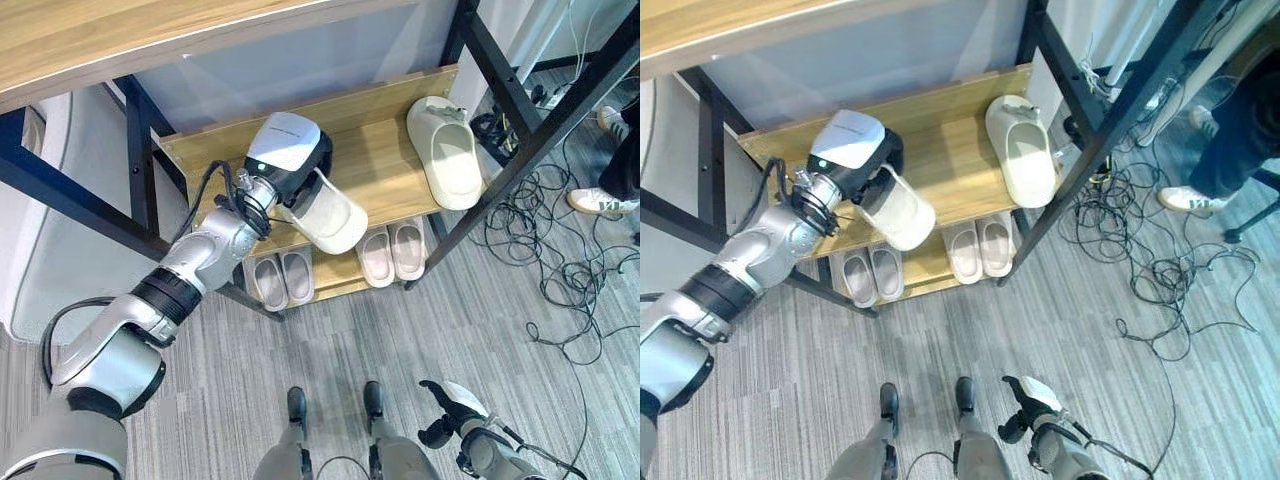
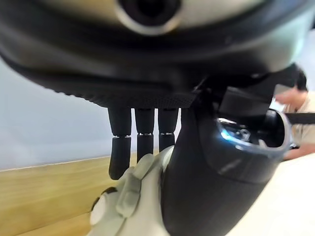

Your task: Arrange the slippers neatly on the shoe rack.

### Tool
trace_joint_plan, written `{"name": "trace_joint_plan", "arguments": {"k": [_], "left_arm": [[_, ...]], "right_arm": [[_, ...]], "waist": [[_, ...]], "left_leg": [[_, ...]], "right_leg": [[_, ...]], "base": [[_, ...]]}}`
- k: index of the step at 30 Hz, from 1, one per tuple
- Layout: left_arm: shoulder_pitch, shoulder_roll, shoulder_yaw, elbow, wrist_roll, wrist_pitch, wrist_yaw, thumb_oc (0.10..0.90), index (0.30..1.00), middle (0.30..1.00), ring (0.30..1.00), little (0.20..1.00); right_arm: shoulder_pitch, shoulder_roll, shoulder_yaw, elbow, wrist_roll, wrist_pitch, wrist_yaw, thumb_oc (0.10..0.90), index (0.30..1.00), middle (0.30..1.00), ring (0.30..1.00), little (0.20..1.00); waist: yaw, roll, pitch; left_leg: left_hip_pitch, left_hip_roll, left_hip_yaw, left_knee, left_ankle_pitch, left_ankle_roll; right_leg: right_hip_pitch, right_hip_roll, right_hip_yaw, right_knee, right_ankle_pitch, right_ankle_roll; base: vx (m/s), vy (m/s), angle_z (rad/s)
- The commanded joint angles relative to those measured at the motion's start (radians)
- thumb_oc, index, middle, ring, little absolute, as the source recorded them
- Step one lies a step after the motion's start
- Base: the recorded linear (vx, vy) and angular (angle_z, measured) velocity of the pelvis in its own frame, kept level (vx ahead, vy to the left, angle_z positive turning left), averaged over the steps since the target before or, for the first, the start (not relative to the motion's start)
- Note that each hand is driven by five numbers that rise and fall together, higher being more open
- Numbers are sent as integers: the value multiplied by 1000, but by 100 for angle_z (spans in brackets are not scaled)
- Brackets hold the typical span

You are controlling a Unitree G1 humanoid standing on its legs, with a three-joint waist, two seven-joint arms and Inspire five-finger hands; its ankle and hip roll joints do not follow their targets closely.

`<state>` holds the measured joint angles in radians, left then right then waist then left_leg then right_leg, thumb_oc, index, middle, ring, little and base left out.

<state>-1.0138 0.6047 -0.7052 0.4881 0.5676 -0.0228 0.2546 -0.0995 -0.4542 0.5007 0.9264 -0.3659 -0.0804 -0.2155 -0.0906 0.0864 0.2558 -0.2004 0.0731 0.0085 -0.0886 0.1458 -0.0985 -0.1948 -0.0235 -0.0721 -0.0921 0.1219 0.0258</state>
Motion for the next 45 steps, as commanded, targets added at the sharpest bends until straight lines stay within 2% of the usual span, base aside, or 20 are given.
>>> {"name": "trace_joint_plan", "arguments": {"k": [1, 12, 15, 18, 19, 21, 23, 24, 27, 28, 29, 30, 31, 32, 35, 36, 40, 42, 43, 45], "left_arm": [[-91, -42, 144, 0, -31, -5, 127, 400, 300, 300, 300, 300], [-84, -69, 128, -20, -35, -17, 153, 400, 300, 300, 300, 300], [-61, -88, 124, -36, -38, -22, 141, 400, 300, 300, 300, 300], [-40, -115, 125, -46, -56, -36, 130, 400, 300, 300, 300, 300], [-31, -117, 127, -47, -65, -38, 129, 400, 300, 300, 300, 300], [-9, -119, 134, -67, -66, -37, 120, 400, 300, 300, 300, 300], [19, -110, 143, -89, -62, -35, 116, 400, 300, 300, 300, 300], [40, -104, 154, -99, -57, -37, 114, 400, 300, 300, 300, 300], [89, -72, 170, -126, -47, -37, 110, 400, 300, 300, 300, 300], [109, -38, 185, -139, -44, -29, 112, 400, 300, 300, 300, 300], [119, -22, 194, -151, -42, -25, 110, 400, 300, 300, 300, 300], [122, -19, 197, -154, -42, -24, 109, 400, 300, 300, 300, 300], [140, 3, 215, -178, -36, -23, 109, 400, 300, 300, 300, 300], [155, 2, 230, -187, -37, -22, 110, 400, 300, 300, 300, 300], [179, 4, 259, -203, -40, -21, 114, 400, 300, 300, 300, 300], [181, 4, 260, -204, -40, -21, 113, 400, 300, 300, 300, 300], [238, 32, 295, -227, -47, -27, 130, 400, 300, 300, 300, 300], [247, 39, 300, -232, -37, -30, 131, 400, 300, 300, 300, 300], [261, 34, 308, -225, -38, -32, 134, 400, 300, 300, 300, 300], [263, 29, 306, -224, -40, -33, 134, 400, 300, 300, 300, 300]], "right_arm": [[77, -29, -33, -50, 21, -23, -41, 800, 900, 900, 900, 900], [103, -51, -56, -51, 17, -32, -59, 800, 900, 900, 900, 900], [121, -48, -68, -62, 24, -39, -61, 800, 900, 900, 900, 900], [138, -50, -82, -82, 30, -46, -60, 800, 900, 900, 900, 900], [135, -51, -85, -86, 31, -44, -61, 800, 900, 900, 900, 900], [143, -47, -104, -99, 33, -46, -59, 800, 900, 900, 900, 900], [144, -43, -109, -102, 39, -44, -59, 800, 900, 900, 900, 900], [139, -43, -108, -101, 26, -38, -58, 800, 900, 900, 900, 900], [131, -32, -98, -107, 5, -33, -50, 800, 900, 900, 900, 900], [124, -26, -98, -113, -8, -28, -37, 800, 900, 900, 900, 900], [113, -23, -91, -113, -16, -23, -31, 800, 900, 900, 900, 900], [111, -23, -89, -113, -16, -23, -31, 800, 900, 900, 900, 900], [107, -18, -90, -119, -26, -23, -26, 800, 900, 900, 900, 900], [105, -17, -92, -127, -32, -22, -23, 800, 900, 900, 900, 900], [87, -23, -98, -134, -34, -23, -17, 800, 900, 900, 900, 900], [87, -24, -97, -135, -34, -23, -16, 800, 900, 900, 900, 900], [77, -38, -93, -139, -46, -10, -4, 800, 900, 900, 900, 900], [88, -45, -92, -164, -56, -11, 7, 800, 900, 900, 900, 900], [88, -50, -86, -171, -62, -17, 11, 800, 900, 900, 900, 900], [92, -56, -86, -185, -62, -21, 10, 800, 900, 900, 900, 900]], "waist": [[-5, -31, -83], [-33, -17, -85], [-40, -35, -80], [-43, -81, -65], [-37, -89, -59], [-20, -105, -67], [-10, -115, -72], [-3, -107, -80], [29, -95, -79], [35, -84, -80], [34, -87, -73], [34, -91, -69], [31, -79, -61], [30, -77, -62], [28, -73, -75], [27, -71, -75], [23, -71, -77], [28, -94, -106], [28, -98, -122], [29, -99, -133]], "left_leg": [[-4, -48, 13, 1, -93, 37], [2, -40, 38, 7, -106, 41], [-13, -40, 34, 103, -143, 42], [-85, -59, 30, 297, -195, 24], [-101, -65, 19, 347, -192, 21], [-123, -126, -17, 344, -218, 45], [-181, -163, -8, 352, -192, 59], [-167, -166, -17, 322, -189, 67], [-85, -164, -33, 259, -182, 85], [-16, -140, -38, 221, -185, 106], [13, -136, -30, 214, -187, 117], [17, -140, -26, 212, -186, 118], [53, -126, -28, 209, -194, 133], [73, -127, -32, 201, -201, 138], [110, -121, -37, 179, -219, 134], [112, -120, -38, 176, -219, 134], [163, -109, -56, 170, -249, 111], [172, -116, -53, 172, -265, 97], [175, -91, -53, 174, -264, 80], [172, -74, -59, 178, -261, 66]], "right_leg": [[-71, -34, 10, 29, -64, 64], [-85, -33, 46, 48, -78, 61], [-67, -36, 52, 72, -98, 52], [-31, -50, 45, 93, -114, 37], [-22, -50, 42, 98, -118, 35], [8, -47, 26, 112, -128, 32], [29, -35, 29, 120, -133, 27], [29, -14, 37, 140, -149, 30], [20, 18, 46, 313, -218, 35], [-27, 8, 19, 471, -201, 75], [-54, -11, 17, 552, -175, 100], [-58, -14, 22, 565, -180, 103], [-95, -29, 28, 674, -150, 132], [-115, -38, 38, 691, -153, 128], [-108, -94, 55, 544, -180, 104], [-103, -93, 53, 538, -178, 104], [-142, -156, 81, 344, -84, 117], [-72, -162, 71, 251, -81, 123], [-48, -137, 74, 245, -78, 120], [-33, -121, 75, 239, -88, 115]], "base": [[-13, 16, -13], [1, 14, -12], [-8, -51, 4], [-5, -68, 14], [37, -9, 11], [102, -5, 9], [116, 29, 16], [132, 113, 15], [191, 164, -40], [182, 150, -97], [131, 101, -111], [98, 55, -91], [96, 47, -86], [150, 16, -43], [127, -69, -2], [107, -103, 4], [161, -157, -4], [205, -249, 10], [159, -209, 11], [109, -265, 6]]}}
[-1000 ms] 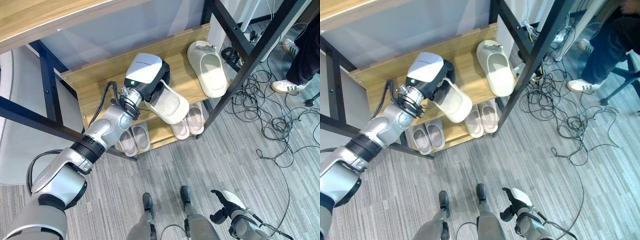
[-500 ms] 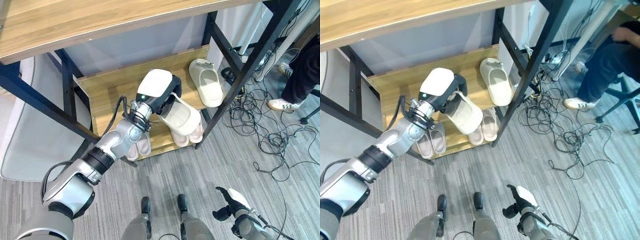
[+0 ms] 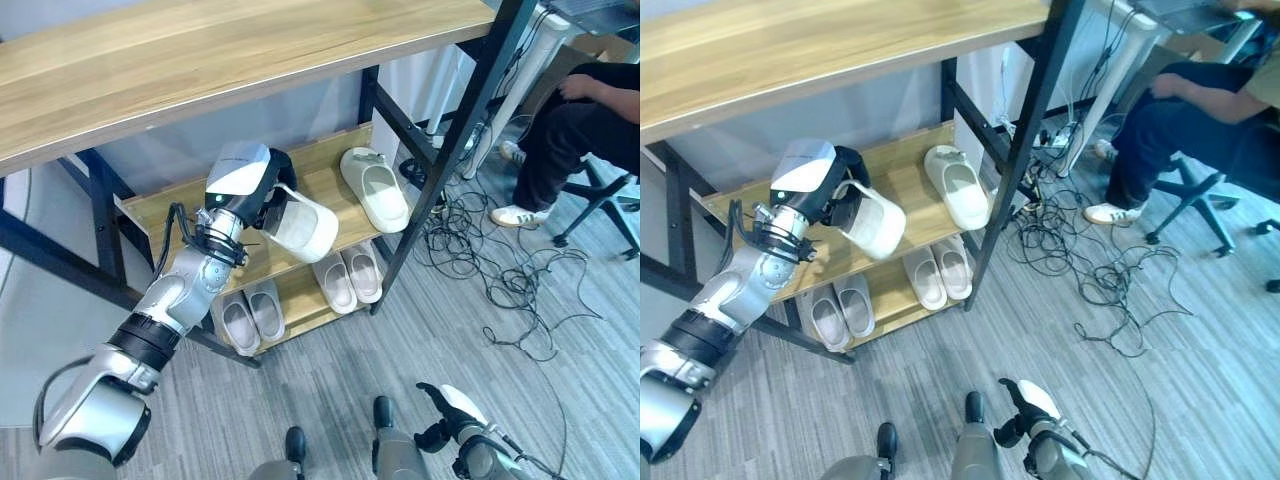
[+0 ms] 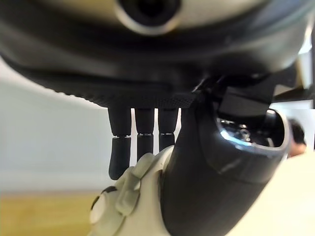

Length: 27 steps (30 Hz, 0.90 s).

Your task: Arrange the slippers neatly on the shoe rack.

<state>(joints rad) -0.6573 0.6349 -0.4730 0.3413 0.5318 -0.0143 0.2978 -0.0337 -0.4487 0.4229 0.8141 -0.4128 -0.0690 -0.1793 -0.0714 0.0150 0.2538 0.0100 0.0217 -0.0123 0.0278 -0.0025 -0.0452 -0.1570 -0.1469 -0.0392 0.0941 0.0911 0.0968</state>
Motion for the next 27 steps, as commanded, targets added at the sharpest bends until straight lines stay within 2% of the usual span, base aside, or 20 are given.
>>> {"name": "trace_joint_plan", "arguments": {"k": [1, 2, 4, 6, 7, 8, 9, 10, 11, 12, 14, 16, 19, 23, 27], "left_arm": [[-103, -9, 59, -76, -8, -45, 87, 400, 300, 300, 300, 300], [-104, -10, 57, -75, -8, -45, 87, 400, 300, 300, 300, 300], [-125, -17, 41, -68, -14, -41, 89, 400, 300, 300, 300, 300], [-143, -28, 27, -56, -12, -38, 85, 400, 300, 300, 300, 300], [-151, -31, 24, -52, -9, -37, 84, 400, 300, 300, 300, 300], [-156, -32, 21, -48, -5, -35, 82, 400, 300, 300, 300, 300], [-174, -44, 10, -39, 5, -34, 75, 400, 300, 300, 300, 300], [-176, -45, 9, -38, 5, -34, 75, 400, 300, 300, 300, 300], [-174, -47, 15, -32, 15, -28, 75, 400, 300, 300, 300, 300], [-172, -49, 12, -35, 12, -31, 77, 400, 300, 300, 300, 300], [-177, -48, 6, -21, 8, -26, 79, 400, 300, 300, 300, 300], [-193, -53, -12, -10, 18, -23, 80, 400, 300, 300, 300, 300], [-185, -45, -4, -4, 25, -23, 78, 400, 300, 300, 300, 300], [-184, -41, -5, 5, 27, -18, 79, 400, 300, 300, 300, 300], [-211, -27, -12, 29, 39, -2, 86, 400, 300, 300, 300, 300]], "right_arm": [[40, -75, -15, -85, -10, -37, -34, 800, 900, 900, 900, 900], [41, -75, -16, -86, -10, -37, -34, 800, 900, 900, 900, 900], [51, -88, -33, -93, 15, -37, -49, 800, 900, 900, 900, 900], [69, -96, -44, -105, 25, -38, -57, 800, 900, 900, 900, 900], [75, -98, -46, -104, 26, -40, -56, 800, 900, 900, 900, 900], [80, -99, -48, -104, 25, -41, -54, 800, 900, 900, 900, 900], [90, -98, -50, -90, 30, -40, -55, 800, 900, 900, 900, 900], [90, -98, -51, -89, 30, -41, -56, 800, 900, 900, 900, 900], [93, -99, -51, -84, 22, -36, -55, 800, 900, 900, 900, 900], [98, -98, -58, -74, 21, -33, -64, 800, 900, 900, 900, 900], [85, -84, -51, -67, 24, -34, -64, 800, 900, 900, 900, 900], [94, -69, -59, -75, 33, -38, -64, 800, 900, 900, 900, 900], [110, -55, -55, -66, 32, -36, -61, 800, 900, 900, 900, 900], [115, -55, -56, -71, 37, -33, -57, 800, 900, 900, 900, 900], [111, -60, -56, -77, 38, -26, -53, 800, 900, 900, 900, 900]], "waist": [[10, -34, -136], [5, -31, -135], [-4, -44, -123], [-16, -52, -118], [-17, -54, -117], [-15, -54, -119], [-17, -51, -121], [-17, -52, -123], [-20, -37, -132], [-21, -29, -129], [-17, -20, -121], [-32, -19, -134], [-29, -14, -160], [-30, -12, -162], [-36, 4, -155]], "left_leg": [[-61, 13, -39, 96, -103, -13], [-65, 15, -47, 103, -107, -15], [-137, 48, -33, 203, -75, -32], [-175, 68, 10, 252, -66, -24], [-185, 62, 22, 253, -78, -20], [-190, 44, 26, 244, -87, -15], [-224, 6, 57, 209, -76, -1], [-225, 3, 56, 206, -73, 0], [-206, 6, 80, 139, -73, 8], [-190, 7, 90, 101, -48, 11], [-179, -21, 58, 70, -43, 16], [-166, -15, 86, 31, -34, 24], [-121, -20, 96, -31, -21, 30], [-97, -24, 102, -58, -18, 31], [-100, -28, 102, -81, -9, 30]], "right_leg": [[-34, 20, 16, 38, -79, 27], [-30, 21, 8, 34, -79, 25], [-1, 19, -25, 11, -90, 7], [15, 18, -55, -1, -100, -11], [22, 23, -62, -10, -104, -16], [29, 27, -65, -23, -103, -18], [41, 35, -81, -47, -95, -18], [41, 32, -83, -49, -94, -17], [43, 46, -91, -55, -99, -12], [47, 53, -86, -54, -102, -10], [26, 59, -69, -42, -98, -8], [15, 56, -69, -37, -101, -10], [25, 56, -53, -48, -107, -9], [32, 54, -44, -61, -104, -6], [12, 51, -32, -71, -93, 0]], "base": [[83, -294, 20], [53, -307, 37], [-21, -193, 39], [-38, -164, 73], [7, -128, 93], [46, -122, 50], [42, -75, 26], [74, -30, 25], [68, 40, 23], [82, 69, 18], [-6, 68, -5], [30, 63, -18], [123, 57, -17], [66, 23, -14], [1, 5, -6]]}}
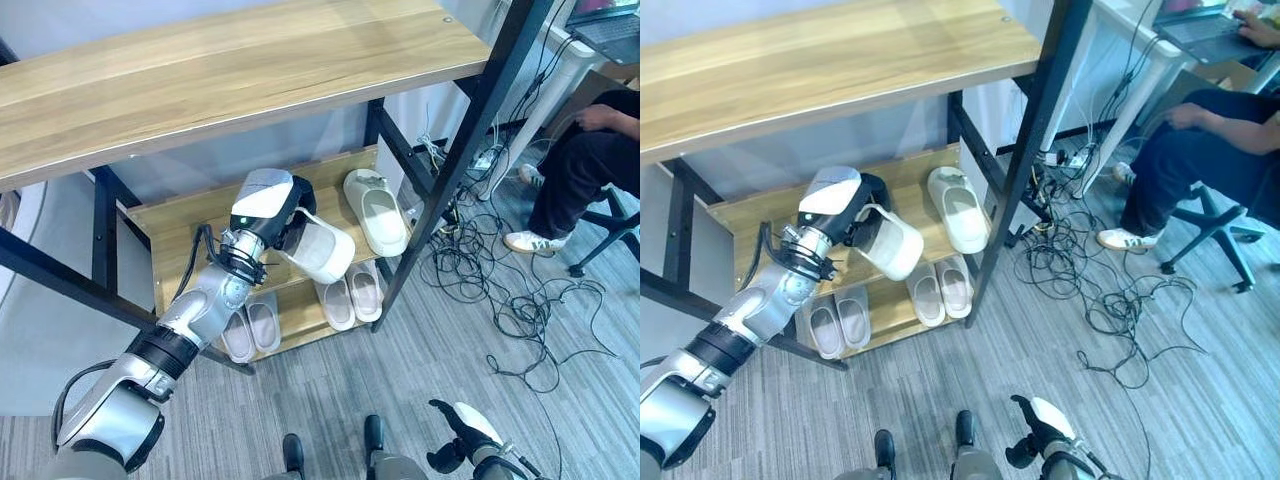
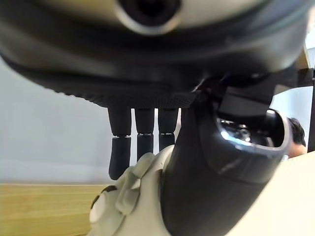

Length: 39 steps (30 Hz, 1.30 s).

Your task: Arrange the slippers neatly on the shoe rack.

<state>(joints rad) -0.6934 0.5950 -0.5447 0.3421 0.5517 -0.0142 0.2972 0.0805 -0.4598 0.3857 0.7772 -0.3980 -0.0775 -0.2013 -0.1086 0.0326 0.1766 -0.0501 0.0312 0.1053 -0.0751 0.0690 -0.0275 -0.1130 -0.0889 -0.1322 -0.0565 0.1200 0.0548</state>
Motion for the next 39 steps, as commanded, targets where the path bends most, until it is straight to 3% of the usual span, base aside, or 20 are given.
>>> {"name": "trace_joint_plan", "arguments": {"k": [1, 5, 8, 15, 39], "left_arm": [[-190, 27, 54, 32, 37, 1, 91, 400, 300, 300, 300, 300], [-248, 74, 16, 52, 110, 19, 105, 400, 300, 300, 300, 300], [-403, 135, -74, 115, 144, 34, 149, 400, 300, 300, 300, 300], [-525, 138, -149, 173, 161, 54, 170, 400, 300, 300, 300, 300], [-638, 131, -236, 235, 233, 61, 225, 400, 300, 300, 300, 300]], "right_arm": [[-4, -52, -17, -42, 23, -18, -31, 800, 900, 900, 900, 900], [-3, -66, -13, -52, 16, -23, -34, 800, 900, 900, 900, 900], [-29, -117, -12, -84, 23, -37, -58, 800, 900, 900, 900, 900], [-51, -153, -9, -111, 41, -49, -75, 800, 900, 900, 900, 900], [-64, -194, 24, -141, 44, -104, -97, 800, 900, 900, 900, 900]], "waist": [[-2, -8, -75], [-8, 11, -74], [-23, 40, -24], [-35, 62, 19], [-46, 55, 38]], "left_leg": [[-43, -38, -14, 17, -77, 11], [-58, -34, -9, -1, -62, 7], [-153, -18, -7, -12, -16, -9], [-200, -9, -15, -12, 5, -15], [-274, 1, -12, -12, 19, -27]], "right_leg": [[-41, -8, 63, 76, -117, 45], [-68, -8, 71, 62, -105, 51], [-175, -3, 81, 68, -84, 51], [-240, -5, 77, 104, -89, 44], [-313, 8, 77, 81, -59, 46]], "base": [[0, 0, 0], [-31, 10, -7], [-160, -73, -19], [-43, -22, -4], [-4, -2, 0]]}}
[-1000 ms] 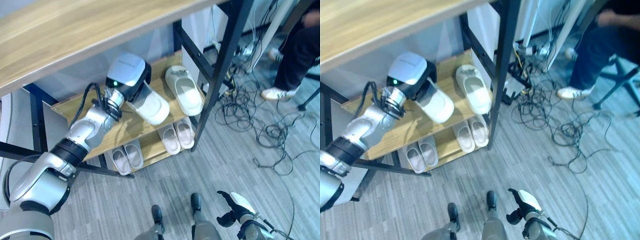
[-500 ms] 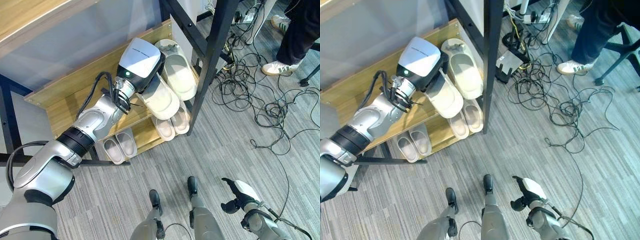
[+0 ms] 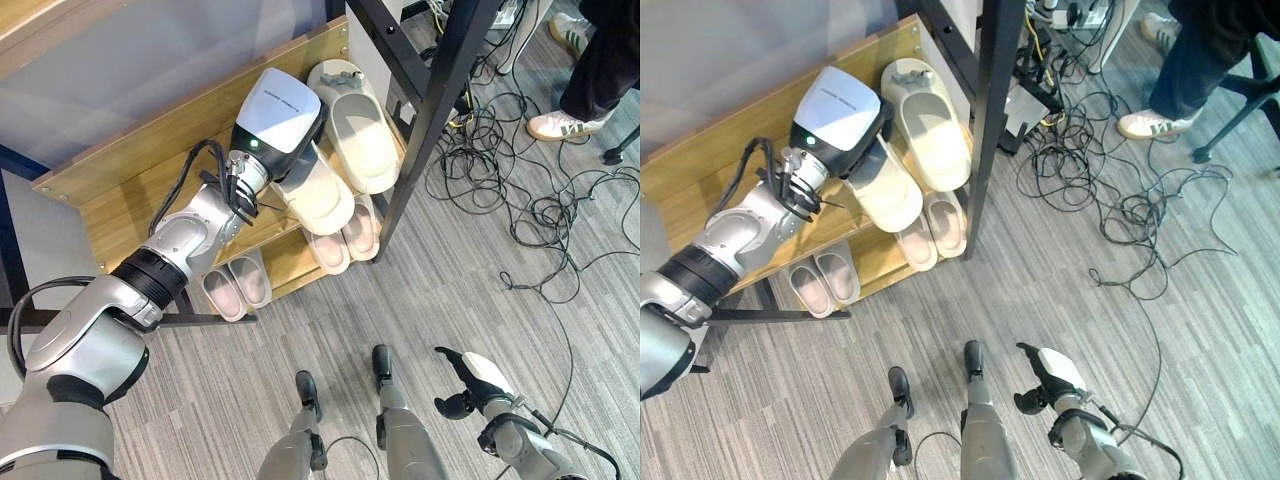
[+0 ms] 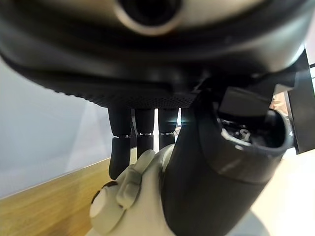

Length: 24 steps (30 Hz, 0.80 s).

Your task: Arrange the slippers neatly on the shoe rack.

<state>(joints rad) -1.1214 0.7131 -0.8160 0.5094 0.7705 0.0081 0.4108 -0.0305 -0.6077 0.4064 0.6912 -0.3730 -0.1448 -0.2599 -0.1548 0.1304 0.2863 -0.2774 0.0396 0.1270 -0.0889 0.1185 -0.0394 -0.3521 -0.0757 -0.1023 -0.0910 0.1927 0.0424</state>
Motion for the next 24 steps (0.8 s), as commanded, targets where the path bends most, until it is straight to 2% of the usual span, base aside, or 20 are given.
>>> {"name": "trace_joint_plan", "arguments": {"k": [1, 9, 10, 24], "left_arm": [[-213, 11, 35, 69, 13, 40, 114, 400, 300, 300, 300, 300], [-237, -14, 18, 84, 16, 43, 129, 400, 300, 300, 300, 300], [-242, -15, 15, 87, 15, 44, 131, 800, 900, 900, 900, 900], [-231, -25, 35, 65, -14, 29, 136, 800, 900, 900, 900, 900]], "right_arm": [[46, -45, 5, -51, 20, -37, -39, 800, 900, 900, 900, 900], [38, -55, 10, -52, 19, -41, -50, 800, 900, 900, 900, 900], [42, -59, 10, -65, 18, -44, -49, 800, 900, 900, 900, 900], [42, -50, 17, -49, 15, -42, -55, 800, 900, 900, 900, 900]], "waist": [[-1, -41, -72], [-6, -36, -70], [-8, -33, -68], [-6, -21, -78]], "left_leg": [[-48, -8, -33, 2, -31, -15], [-58, -9, -29, 2, -30, -16], [-61, -9, -28, 2, -30, -16], [-58, -8, -23, 2, -33, -20]], "right_leg": [[-75, -5, 48, 115, -131, 59], [-91, -5, 53, 119, -130, 57], [-96, -6, 54, 121, -130, 57], [-90, -6, 53, 111, -129, 58]], "base": [[0, 0, 0], [0, 0, 0], [0, 0, 0], [0, 0, 0]]}}
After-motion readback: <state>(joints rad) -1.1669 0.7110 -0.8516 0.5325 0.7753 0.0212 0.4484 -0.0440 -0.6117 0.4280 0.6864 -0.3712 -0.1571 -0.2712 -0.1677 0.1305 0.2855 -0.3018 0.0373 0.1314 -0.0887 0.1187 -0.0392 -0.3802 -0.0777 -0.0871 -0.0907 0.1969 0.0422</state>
